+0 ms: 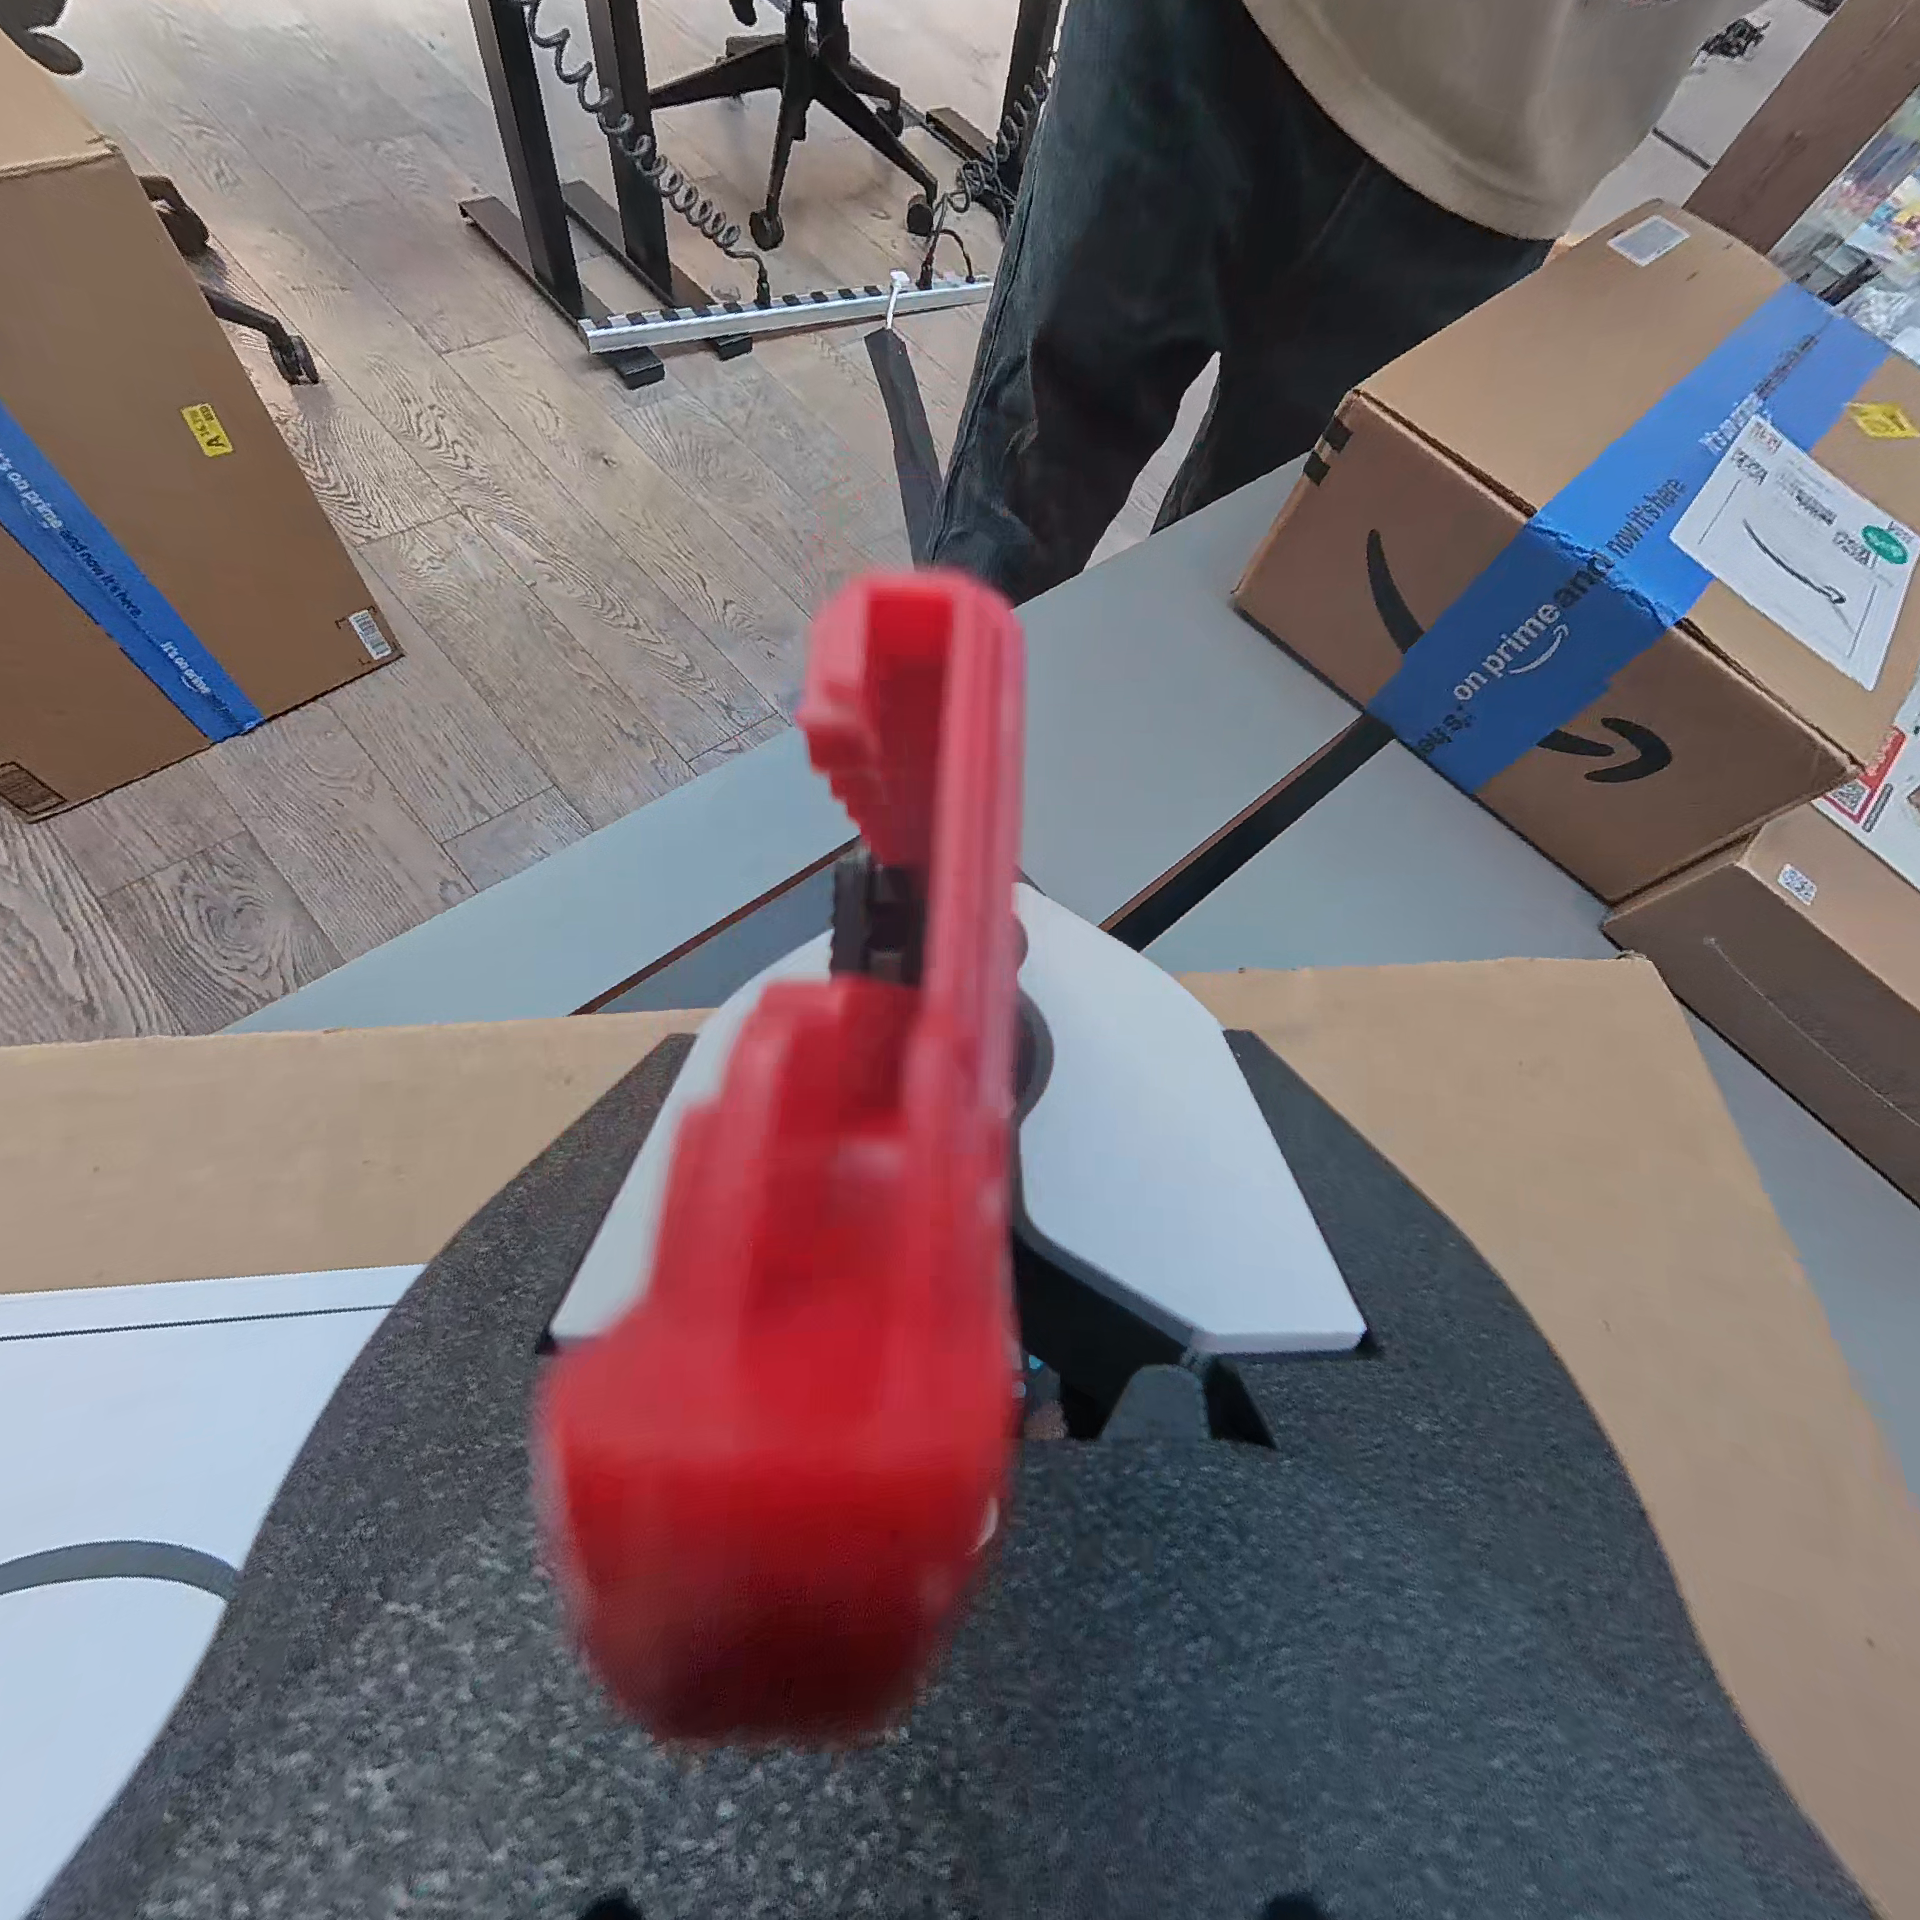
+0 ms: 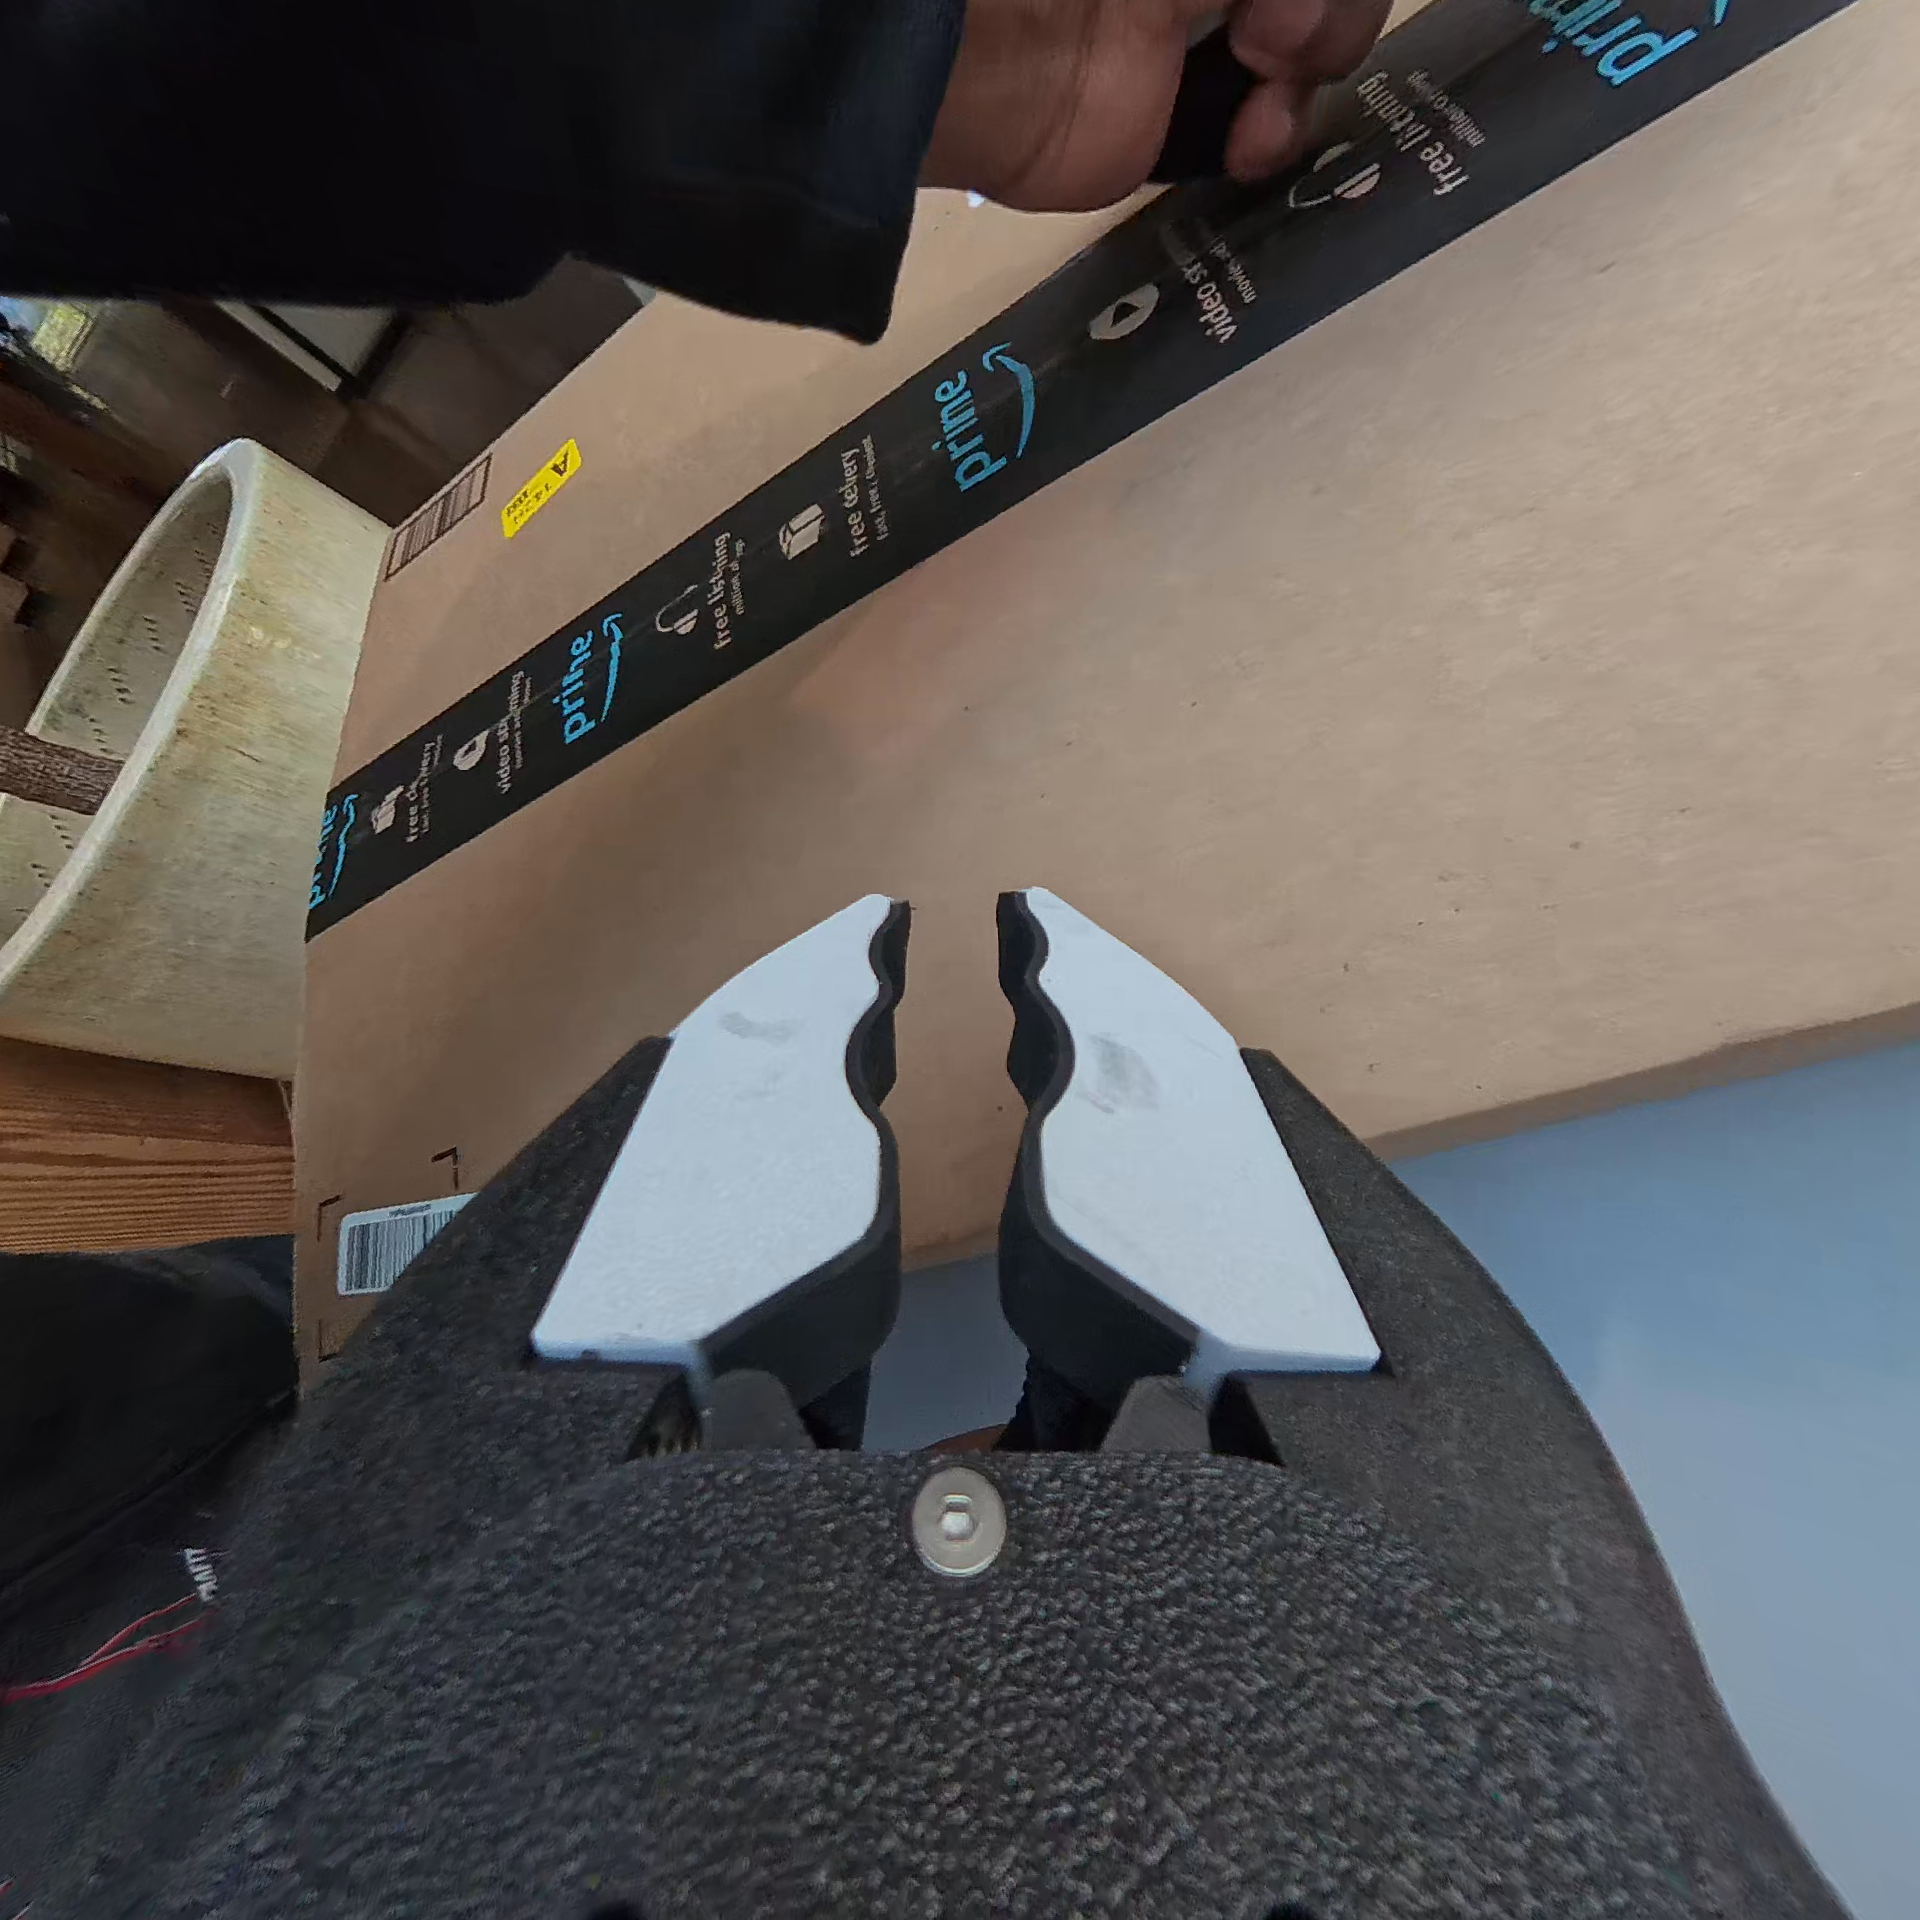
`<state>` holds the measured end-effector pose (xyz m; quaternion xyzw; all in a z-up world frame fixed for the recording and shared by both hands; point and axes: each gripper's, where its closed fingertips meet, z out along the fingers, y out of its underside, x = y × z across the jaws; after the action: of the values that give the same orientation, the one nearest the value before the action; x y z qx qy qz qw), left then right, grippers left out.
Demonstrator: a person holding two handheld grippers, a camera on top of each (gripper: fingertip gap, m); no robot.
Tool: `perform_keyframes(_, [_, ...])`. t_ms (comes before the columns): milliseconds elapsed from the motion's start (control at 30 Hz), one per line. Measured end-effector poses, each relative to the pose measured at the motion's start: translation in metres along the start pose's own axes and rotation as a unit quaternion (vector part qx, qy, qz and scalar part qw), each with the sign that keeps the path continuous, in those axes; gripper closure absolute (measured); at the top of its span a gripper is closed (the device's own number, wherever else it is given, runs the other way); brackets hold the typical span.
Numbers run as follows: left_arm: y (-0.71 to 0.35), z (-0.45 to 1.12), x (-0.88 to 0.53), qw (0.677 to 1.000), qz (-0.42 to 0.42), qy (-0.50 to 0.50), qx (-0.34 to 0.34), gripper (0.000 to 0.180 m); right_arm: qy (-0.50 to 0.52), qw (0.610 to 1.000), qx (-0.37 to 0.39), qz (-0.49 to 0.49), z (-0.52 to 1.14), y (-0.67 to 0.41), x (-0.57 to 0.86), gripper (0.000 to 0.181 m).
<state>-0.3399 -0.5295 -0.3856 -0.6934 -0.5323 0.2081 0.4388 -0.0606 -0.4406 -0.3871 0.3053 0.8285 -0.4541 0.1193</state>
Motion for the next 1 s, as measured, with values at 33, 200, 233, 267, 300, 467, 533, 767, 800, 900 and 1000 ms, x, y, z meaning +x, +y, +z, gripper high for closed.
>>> perform_keyframes(33, [0.002,-0.002,0.001,1.0,0.005,-0.001,0.0,0.168,0.004,1.0,0.002,-0.001,0.0,-0.002,0.003,0.164])
perform_keyframes(200, [0.012,-0.006,0.004,0.999,0.033,-0.008,-0.013,0.169,0.045,0.999,0.0,-0.008,0.005,-0.015,0.024,0.165])
perform_keyframes(233, [0.012,-0.006,0.004,0.999,0.036,-0.011,-0.017,0.169,0.056,0.998,-0.003,-0.012,0.006,-0.017,0.029,0.165])
perform_keyframes(267, [0.012,-0.006,0.005,0.999,0.038,-0.015,-0.021,0.169,0.067,0.998,-0.005,-0.015,0.007,-0.02,0.033,0.166])
perform_keyframes(300, [0.013,-0.006,0.005,0.999,0.039,-0.017,-0.024,0.169,0.077,0.997,-0.008,-0.018,0.009,-0.023,0.038,0.166])
perform_keyframes(467, [0.018,-0.014,0.005,0.999,0.036,-0.029,-0.026,0.168,0.112,0.992,-0.055,0.002,0.018,-0.017,0.059,0.17])
perform_keyframes(533, [0.021,-0.02,0.004,0.999,0.032,-0.031,-0.028,0.168,0.121,0.99,-0.071,0.007,0.02,-0.011,0.063,0.172])
perform_keyframes(767, [0.038,-0.046,0.004,0.999,0.011,-0.036,-0.04,0.171,0.124,0.99,-0.062,0.014,0.021,-0.01,0.064,0.173])
perform_keyframes(800, [0.04,-0.051,0.004,0.998,0.007,-0.037,-0.04,0.168,0.124,0.99,-0.062,0.014,0.021,-0.01,0.064,0.173])
perform_keyframes(900, [0.05,-0.065,0.006,0.998,-0.007,-0.041,-0.041,0.171,0.124,0.99,-0.063,0.014,0.022,-0.011,0.064,0.173])
perform_keyframes(1000, [0.059,-0.079,0.007,0.998,-0.022,-0.047,-0.041,0.171,0.124,0.99,-0.064,0.012,0.024,-0.012,0.064,0.173])
